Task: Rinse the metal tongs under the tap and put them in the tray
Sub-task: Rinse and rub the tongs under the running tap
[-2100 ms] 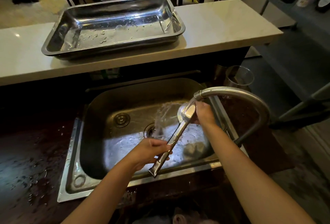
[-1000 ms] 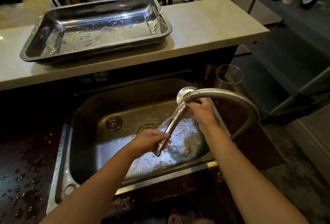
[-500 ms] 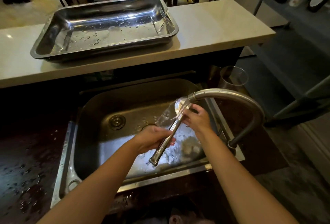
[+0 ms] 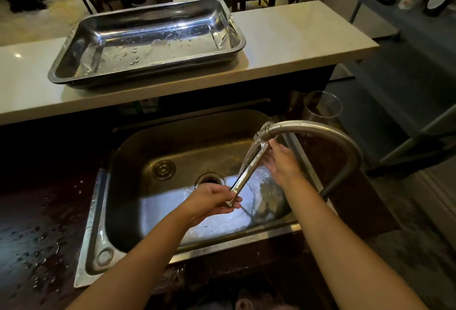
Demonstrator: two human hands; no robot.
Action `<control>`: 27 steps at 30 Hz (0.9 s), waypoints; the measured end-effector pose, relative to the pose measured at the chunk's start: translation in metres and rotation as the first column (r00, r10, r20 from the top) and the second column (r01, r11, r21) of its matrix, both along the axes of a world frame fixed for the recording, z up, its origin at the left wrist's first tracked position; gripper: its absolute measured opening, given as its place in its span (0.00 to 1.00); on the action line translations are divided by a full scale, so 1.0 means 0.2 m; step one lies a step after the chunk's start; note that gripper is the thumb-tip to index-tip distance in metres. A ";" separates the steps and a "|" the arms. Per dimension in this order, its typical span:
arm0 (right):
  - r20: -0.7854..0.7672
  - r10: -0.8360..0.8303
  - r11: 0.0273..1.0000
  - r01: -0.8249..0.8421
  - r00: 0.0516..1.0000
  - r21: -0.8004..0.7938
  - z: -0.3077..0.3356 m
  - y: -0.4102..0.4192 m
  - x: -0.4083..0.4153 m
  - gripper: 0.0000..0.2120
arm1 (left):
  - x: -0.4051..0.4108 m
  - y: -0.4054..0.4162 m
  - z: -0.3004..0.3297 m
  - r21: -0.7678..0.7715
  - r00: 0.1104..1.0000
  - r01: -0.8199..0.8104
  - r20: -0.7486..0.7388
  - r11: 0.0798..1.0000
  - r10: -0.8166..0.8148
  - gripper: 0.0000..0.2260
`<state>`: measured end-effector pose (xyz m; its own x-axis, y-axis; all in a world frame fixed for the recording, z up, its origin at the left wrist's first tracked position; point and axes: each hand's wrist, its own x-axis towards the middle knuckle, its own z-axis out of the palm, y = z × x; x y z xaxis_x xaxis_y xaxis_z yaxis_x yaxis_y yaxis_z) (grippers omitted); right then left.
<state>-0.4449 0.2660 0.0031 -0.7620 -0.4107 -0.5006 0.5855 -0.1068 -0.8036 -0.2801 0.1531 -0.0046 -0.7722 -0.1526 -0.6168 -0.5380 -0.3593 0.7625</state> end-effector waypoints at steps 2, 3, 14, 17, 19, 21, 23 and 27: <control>0.046 0.042 0.998 -0.045 0.998 0.051 -0.02 -0.02 0.05 0.13 | 0.00 0.04 -0.02 -0.054 0.997 -0.077 -0.009 0.996 0.076 0.05; 0.066 0.074 0.994 -0.079 0.995 0.076 -0.03 -0.02 0.08 0.12 | 0.01 0.06 -0.03 -0.041 0.993 -0.115 -0.015 0.993 0.114 0.05; 0.044 0.146 0.952 -0.152 0.988 0.265 -0.07 -0.05 0.25 0.04 | -0.11 0.18 0.03 -0.251 0.961 -0.269 0.002 0.930 0.278 0.09; -0.028 0.202 0.891 -0.172 0.979 0.420 -0.06 -0.07 0.22 0.18 | -0.10 0.19 0.03 -0.804 0.997 -0.049 0.001 0.593 0.083 0.03; -0.040 0.223 0.870 -0.180 0.974 0.458 -0.07 -0.08 0.21 0.24 | -0.08 0.19 0.03 -0.917 1.000 0.007 0.000 0.399 -0.017 0.02; -0.034 0.222 0.865 -0.180 0.975 0.468 -0.09 -0.08 0.21 0.23 | -0.06 0.19 0.02 -0.931 0.999 0.002 -0.017 0.364 -0.048 0.04; 0.004 0.194 0.886 -0.177 0.981 0.429 -0.12 -0.07 0.23 0.18 | -0.06 0.19 0.03 -0.941 0.996 0.017 -0.013 0.337 -0.087 0.05; 0.113 0.166 0.926 -0.194 0.980 0.324 -0.16 -0.05 0.26 0.09 | -0.06 0.19 0.05 -0.982 0.971 0.051 0.007 0.180 -0.239 0.13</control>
